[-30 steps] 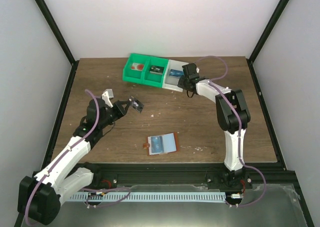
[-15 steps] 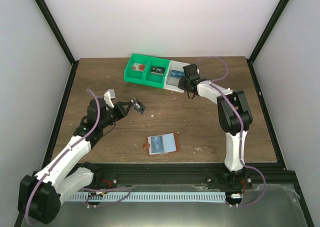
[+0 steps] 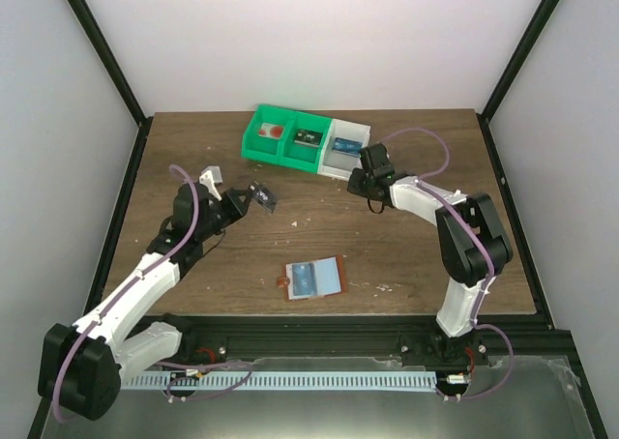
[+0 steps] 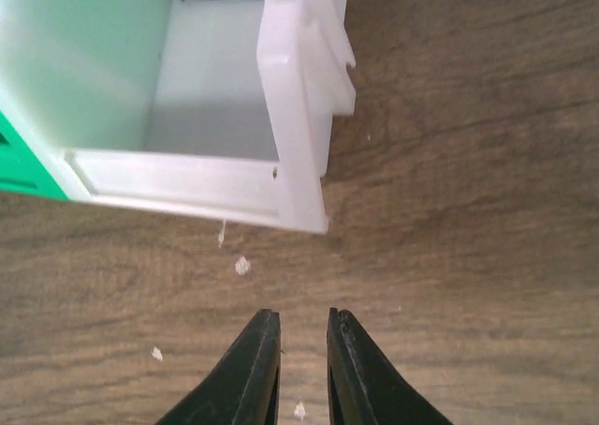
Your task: Take the credit cards out of the card holder
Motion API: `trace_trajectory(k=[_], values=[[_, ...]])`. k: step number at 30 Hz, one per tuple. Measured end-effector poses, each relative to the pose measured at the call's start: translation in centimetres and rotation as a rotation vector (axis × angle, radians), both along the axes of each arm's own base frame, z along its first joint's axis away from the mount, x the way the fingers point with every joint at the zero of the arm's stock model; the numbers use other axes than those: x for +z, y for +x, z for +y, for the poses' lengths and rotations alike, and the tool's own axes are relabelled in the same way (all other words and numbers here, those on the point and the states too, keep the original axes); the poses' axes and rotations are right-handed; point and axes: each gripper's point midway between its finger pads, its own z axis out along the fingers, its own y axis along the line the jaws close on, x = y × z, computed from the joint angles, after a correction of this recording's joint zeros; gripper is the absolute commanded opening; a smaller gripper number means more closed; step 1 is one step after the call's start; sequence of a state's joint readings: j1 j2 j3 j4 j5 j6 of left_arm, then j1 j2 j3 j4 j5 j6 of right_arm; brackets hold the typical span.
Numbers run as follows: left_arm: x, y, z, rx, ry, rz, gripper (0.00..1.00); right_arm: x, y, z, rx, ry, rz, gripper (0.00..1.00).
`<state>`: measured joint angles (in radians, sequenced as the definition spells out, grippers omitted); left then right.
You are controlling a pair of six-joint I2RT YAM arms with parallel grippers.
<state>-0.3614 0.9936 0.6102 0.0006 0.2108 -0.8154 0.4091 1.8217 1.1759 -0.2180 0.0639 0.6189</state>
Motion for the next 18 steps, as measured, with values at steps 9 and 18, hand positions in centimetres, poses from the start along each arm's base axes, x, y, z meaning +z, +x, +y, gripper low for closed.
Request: trace_trajectory(k=[9, 18], values=[[-0.9, 0.8, -0.4, 0.003, -0.003, 0.042, 0.0, 0.9, 1.0, -0.6, -0.027, -0.028, -0.04, 0.39], [-0.2, 0.5, -0.7, -0.015, -0.029, 0.031, 0.0, 2.4, 5.8, -1.2, -0.084, -0.019, -0.109, 0.4]])
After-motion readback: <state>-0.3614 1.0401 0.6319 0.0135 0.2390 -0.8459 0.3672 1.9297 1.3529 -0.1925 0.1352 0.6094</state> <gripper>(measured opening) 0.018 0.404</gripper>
